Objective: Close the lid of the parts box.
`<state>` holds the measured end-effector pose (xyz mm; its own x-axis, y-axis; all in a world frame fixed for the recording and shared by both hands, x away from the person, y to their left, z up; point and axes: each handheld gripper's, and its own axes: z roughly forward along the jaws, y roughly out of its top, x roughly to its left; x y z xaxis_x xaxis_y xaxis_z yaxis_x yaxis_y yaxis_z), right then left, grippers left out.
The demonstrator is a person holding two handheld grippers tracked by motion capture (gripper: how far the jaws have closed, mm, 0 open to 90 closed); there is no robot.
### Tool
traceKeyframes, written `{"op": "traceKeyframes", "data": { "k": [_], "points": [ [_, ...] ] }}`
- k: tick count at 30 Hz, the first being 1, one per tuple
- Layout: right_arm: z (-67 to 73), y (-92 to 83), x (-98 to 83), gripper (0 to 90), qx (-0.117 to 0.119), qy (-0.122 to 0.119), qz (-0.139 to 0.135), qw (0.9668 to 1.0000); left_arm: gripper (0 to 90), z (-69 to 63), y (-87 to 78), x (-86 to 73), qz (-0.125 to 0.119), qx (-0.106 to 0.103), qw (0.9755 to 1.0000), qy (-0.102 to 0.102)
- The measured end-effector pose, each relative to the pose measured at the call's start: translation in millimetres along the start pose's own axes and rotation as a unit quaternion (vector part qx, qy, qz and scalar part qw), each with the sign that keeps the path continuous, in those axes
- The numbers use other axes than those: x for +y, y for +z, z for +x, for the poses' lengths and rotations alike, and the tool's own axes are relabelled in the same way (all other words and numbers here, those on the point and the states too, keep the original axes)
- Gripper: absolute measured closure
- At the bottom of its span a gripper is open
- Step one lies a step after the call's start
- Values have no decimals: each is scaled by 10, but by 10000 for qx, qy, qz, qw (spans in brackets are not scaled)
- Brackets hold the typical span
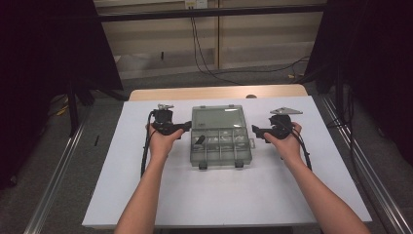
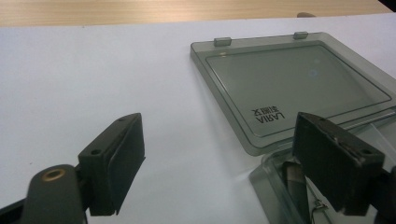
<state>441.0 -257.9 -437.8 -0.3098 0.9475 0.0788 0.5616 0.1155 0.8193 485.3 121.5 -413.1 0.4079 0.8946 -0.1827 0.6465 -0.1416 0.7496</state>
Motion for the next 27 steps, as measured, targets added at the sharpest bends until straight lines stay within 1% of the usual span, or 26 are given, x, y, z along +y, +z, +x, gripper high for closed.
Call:
{"op": "traceKeyframes", "data": {
  "k": [3,4,6,8,9,11,12,13,15,16,17,19,21,22,24,26,27],
  "points": [
    [2,24,12,147,-20,23,10,10000,212,11,19,-2,-16,31,10000,-55],
    [0,33,12,149,-15,42,10,10000,221,18,23,-1,-11,46,10000,-51],
    [-5,50,12,165,-22,92,30,10000,272,26,37,-7,-8,7,10000,-28],
    [-12,68,13,186,-17,86,63,9999,286,33,46,-10,0,45,10000,-25],
    [-15,77,17,189,-27,84,76,9999,334,34,51,-12,-6,21,10000,-3],
    [-16,88,28,217,-30,89,98,9999,354,34,61,-13,-3,64,10000,-21],
    [-13,92,38,226,-31,114,119,9999,397,34,70,-19,-6,16,10000,-2],
    [-8,98,48,234,-44,137,118,9998,470,36,78,-23,22,6,10000,57],
    [1,113,69,282,-29,110,142,9998,512,28,102,-30,84,12,10000,17],
    [9,123,78,292,-34,135,148,9998,551,28,111,-32,90,0,10000,25],
    [11,130,81,306,-24,140,157,9998,569,19,125,-36,83,3,10000,28],
    [10,148,82,377,8,173,173,9997,602,13,145,-40,134,-29,9999,26],
    [9,171,77,415,11,183,190,9997,632,8,172,-45,139,-22,9999,-7],
    [8,183,77,437,20,214,222,9995,658,8,179,-45,161,-12,9999,8],
    [5,199,79,456,51,244,252,9994,682,2,202,-46,194,0,9998,-10],
    [3,212,88,522,89,269,276,9992,726,-6,214,-39,206,-23,9998,-7],
    [4,220,95,539,113,297,309,9990,736,-13,220,-38,186,2,9998,-13]
  ]
}}
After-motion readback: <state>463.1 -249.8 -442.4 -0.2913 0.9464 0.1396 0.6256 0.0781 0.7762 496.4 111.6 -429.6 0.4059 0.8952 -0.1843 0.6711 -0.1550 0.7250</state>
